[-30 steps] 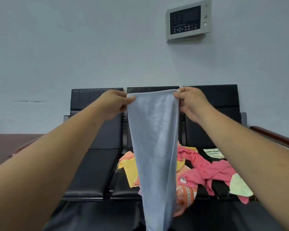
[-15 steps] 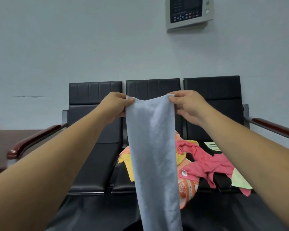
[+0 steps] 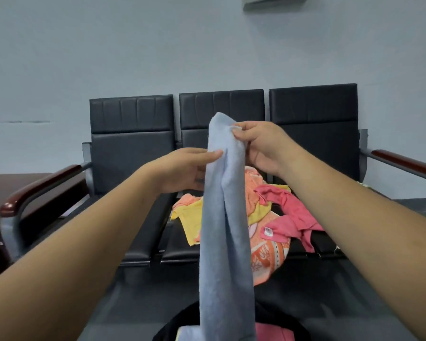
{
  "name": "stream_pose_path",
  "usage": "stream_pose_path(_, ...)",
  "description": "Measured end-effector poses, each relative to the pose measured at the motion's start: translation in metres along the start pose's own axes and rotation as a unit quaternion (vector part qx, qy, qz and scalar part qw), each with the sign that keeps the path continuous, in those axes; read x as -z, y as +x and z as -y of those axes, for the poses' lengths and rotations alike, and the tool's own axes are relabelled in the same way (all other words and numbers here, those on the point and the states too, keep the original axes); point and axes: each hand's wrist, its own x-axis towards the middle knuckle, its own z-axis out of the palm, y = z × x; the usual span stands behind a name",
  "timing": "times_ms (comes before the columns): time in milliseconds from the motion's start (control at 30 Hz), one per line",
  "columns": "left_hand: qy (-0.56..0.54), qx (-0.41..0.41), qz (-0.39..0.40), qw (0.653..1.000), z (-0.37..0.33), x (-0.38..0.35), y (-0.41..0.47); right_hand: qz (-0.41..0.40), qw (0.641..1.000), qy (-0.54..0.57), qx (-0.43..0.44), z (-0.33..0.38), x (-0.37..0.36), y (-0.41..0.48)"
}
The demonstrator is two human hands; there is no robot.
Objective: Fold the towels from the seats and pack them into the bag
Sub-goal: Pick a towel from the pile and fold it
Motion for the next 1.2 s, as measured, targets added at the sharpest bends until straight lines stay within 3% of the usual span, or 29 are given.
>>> stream_pose_path(67,0.085,0.060,0.055,0.993,0.030,-0.005,0.004,-0.030,0.998,0.046,-0.002,-0.001,0.011,0.006)
stream_pose_path(167,0.123,0.072,0.049,0.989,0.076,-0.012,0.012,-0.103,0.992,0.062,-0.027,-0.011,0.030,0.012)
stream_pose_path(267,-0.004,0.066,0.038,0.997,0.109,-0.023,0.015,-0.177,0.981,0.028,-0.079,-0.033,0.052,0.022)
stream_pose_path(367,-0.174,0.064,0.078,0.980,0.129,-0.038,0.021,-0.200,0.971,0.009,-0.130,-0.064,0.069,0.026)
stream_pose_path(500,-0.366,0.057,0.053,0.927,0.134,-0.055,0.033,-0.192,0.955,-0.049,-0.222,-0.106,0.083,0.020)
stream_pose_path(633,-0.447,0.003,0.011,0.894,0.132,-0.062,0.042,-0.164,0.931,-0.066,-0.320,-0.145,0.085,0.007)
stream_pose_path(700,-0.467,-0.025,0.002,0.884,0.138,-0.060,0.048,-0.142,0.937,0.008,-0.320,-0.161,0.085,-0.001)
stream_pose_path(800,-0.499,-0.040,0.001,0.865,0.151,-0.055,0.057,-0.066,0.910,0.252,-0.322,-0.180,0.087,-0.015)
stream_pose_path(933,-0.513,-0.022,-0.043,0.857,0.158,-0.049,0.069,0.037,0.893,0.232,-0.383,-0.201,0.083,-0.022)
stream_pose_path(1033,-0.510,0.001,-0.085,0.856,0.163,-0.040,0.078,0.076,0.914,0.173,-0.360,-0.205,0.081,-0.021)
stream_pose_path(1133,-0.533,0.005,-0.153,0.832,0.170,-0.025,0.086,0.047,0.934,0.187,-0.301,-0.199,0.085,-0.013)
stream_pose_path(1200,-0.495,0.016,-0.185,0.848,0.176,-0.018,0.088,0.025,0.941,0.203,-0.268,-0.194,0.085,-0.009)
